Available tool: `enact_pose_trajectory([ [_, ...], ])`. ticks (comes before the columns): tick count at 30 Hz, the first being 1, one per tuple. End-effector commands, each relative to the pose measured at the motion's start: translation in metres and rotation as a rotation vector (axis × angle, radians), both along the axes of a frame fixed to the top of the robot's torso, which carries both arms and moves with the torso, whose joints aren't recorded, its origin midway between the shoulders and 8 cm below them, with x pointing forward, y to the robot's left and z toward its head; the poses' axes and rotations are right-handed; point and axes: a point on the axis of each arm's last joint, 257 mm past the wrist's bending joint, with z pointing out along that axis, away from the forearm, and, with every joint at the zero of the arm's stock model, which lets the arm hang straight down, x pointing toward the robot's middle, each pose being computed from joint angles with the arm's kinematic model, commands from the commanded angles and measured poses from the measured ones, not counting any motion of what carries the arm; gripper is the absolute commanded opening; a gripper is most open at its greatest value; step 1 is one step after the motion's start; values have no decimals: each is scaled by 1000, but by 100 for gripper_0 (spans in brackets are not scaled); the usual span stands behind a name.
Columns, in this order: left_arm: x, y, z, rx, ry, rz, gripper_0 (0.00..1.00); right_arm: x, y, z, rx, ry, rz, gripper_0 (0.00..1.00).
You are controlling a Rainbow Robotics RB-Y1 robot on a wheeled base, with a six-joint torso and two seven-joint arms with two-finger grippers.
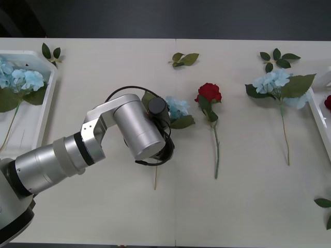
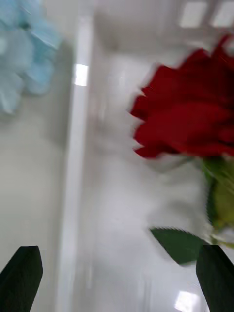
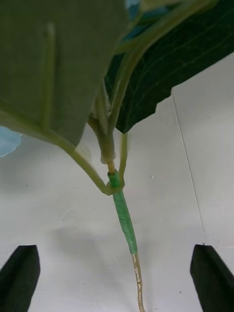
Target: Put the red flowers into the right box and the blue flowers into the left box
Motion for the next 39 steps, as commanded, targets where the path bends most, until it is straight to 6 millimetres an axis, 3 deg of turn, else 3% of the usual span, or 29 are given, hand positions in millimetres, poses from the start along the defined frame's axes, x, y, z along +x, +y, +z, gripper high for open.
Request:
enact_pose_trajectory([
  [1, 19, -14, 16, 10, -77, -69, 65, 16, 26, 48, 51, 21, -64, 92],
  [3, 21, -14, 15, 13, -86, -73, 59, 17, 49, 51, 44, 50, -74, 92],
  [4, 21, -13, 14, 14, -85, -71, 49, 18, 60, 52, 42, 61, -81, 92],
  [5, 22, -13, 14, 13, -86, -71, 32, 18, 74, 52, 39, 76, -98, 92],
  [6, 22, -13, 14, 13, -86, -71, 26, 18, 80, 51, 42, 81, -110, 92],
  [8, 22, -13, 14, 14, -86, -72, 0, 18, 96, 51, 46, 92, -145, 92],
  [12, 23, -14, 16, 15, -90, -74, 0, 22, 122, 48, 37, 116, -180, 92],
  [16, 28, -15, 23, 12, -122, -89, 0, 32, 133, 47, 10, 145, -215, 92],
  [24, 40, -7, 70, -3, -254, -144, 0, 65, 155, 47, -99, 143, -297, 92],
  [34, 45, 31, 128, -76, -276, -145, 0, 75, 163, 24, -154, 140, -309, 92],
  [39, 48, 66, 158, -79, -246, -136, 0, 75, 163, 12, -168, 155, -313, 92],
])
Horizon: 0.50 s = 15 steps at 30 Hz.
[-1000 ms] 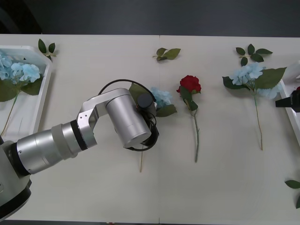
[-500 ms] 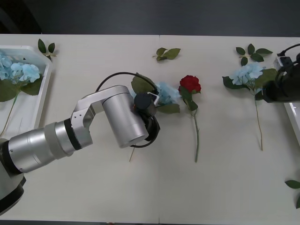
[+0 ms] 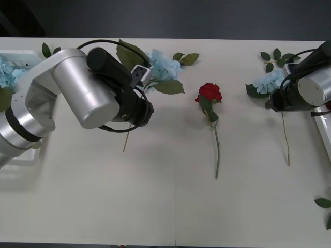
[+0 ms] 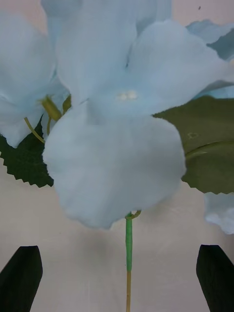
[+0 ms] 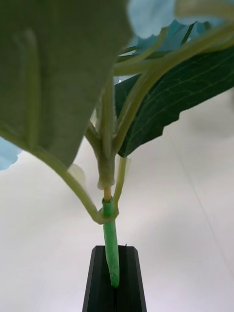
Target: Put the red flowers into the right box and the blue flowers into the left box
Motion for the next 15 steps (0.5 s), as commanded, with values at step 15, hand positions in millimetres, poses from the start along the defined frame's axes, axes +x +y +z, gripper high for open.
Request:
enact_pose_trajectory([
  [15, 17, 168, 94, 119, -60, 45, 0, 5, -5, -20, -23, 16, -49, 92],
])
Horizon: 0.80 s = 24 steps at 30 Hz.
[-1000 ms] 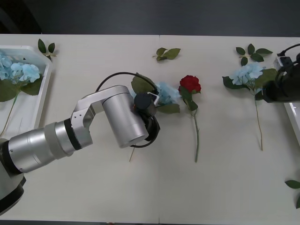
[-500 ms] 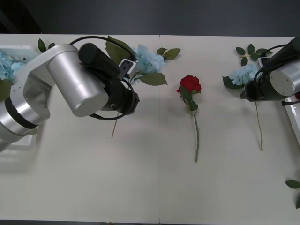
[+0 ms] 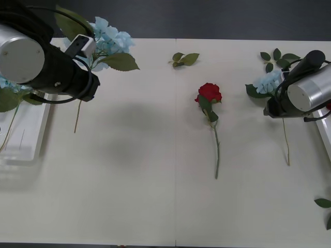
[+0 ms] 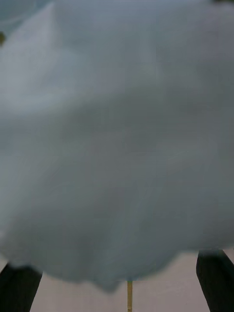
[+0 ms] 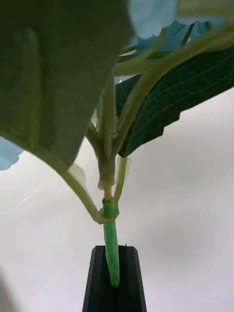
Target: Put the red flowers into the right box and the blue flowers into the left box
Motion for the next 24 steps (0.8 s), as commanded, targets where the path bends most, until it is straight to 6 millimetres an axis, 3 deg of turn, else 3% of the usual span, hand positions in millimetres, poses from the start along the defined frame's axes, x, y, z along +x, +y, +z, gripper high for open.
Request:
enact_pose_trajectory([
  [1, -1, 55, 33, 112, -54, -22, 0, 9, -1, 7, 11, -27, -14, 92],
  [8, -9, 129, 55, 152, -68, 20, 0, 11, -1, -1, 15, -27, -14, 91],
  [12, -9, 169, 53, 131, -51, 54, 0, 13, -1, -4, 13, -30, -15, 68],
  [14, -8, 193, 50, 118, -39, 76, 0, 13, -1, -5, 10, -30, -13, 50],
  [18, -8, 223, 40, 108, -16, 100, 0, 13, -1, -5, 10, -31, -13, 24],
  [21, -11, 248, 29, 111, 17, 118, 0, 12, -3, -6, 10, -29, -17, 0],
  [24, -15, 267, 20, 108, 46, 151, 0, 12, -3, -7, 11, -28, -18, 0],
])
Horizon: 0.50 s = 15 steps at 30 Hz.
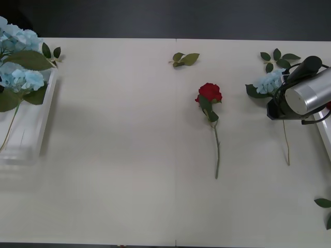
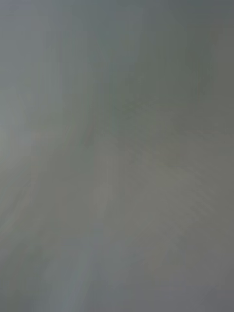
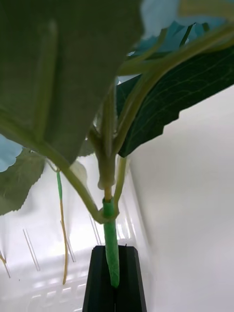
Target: Put the red flowers into the right box and the blue flowers into the left box
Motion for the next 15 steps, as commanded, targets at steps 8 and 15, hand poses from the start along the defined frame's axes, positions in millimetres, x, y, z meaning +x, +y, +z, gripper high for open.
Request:
enact_pose_trajectory([
  [8, -11, 70, -15, 80, 57, 59, 0, 9, 0, 17, 45, -31, 7, 0],
  [15, 2, 103, -44, 132, 44, 140, 0, 13, -15, 69, 140, -60, 120, 0],
])
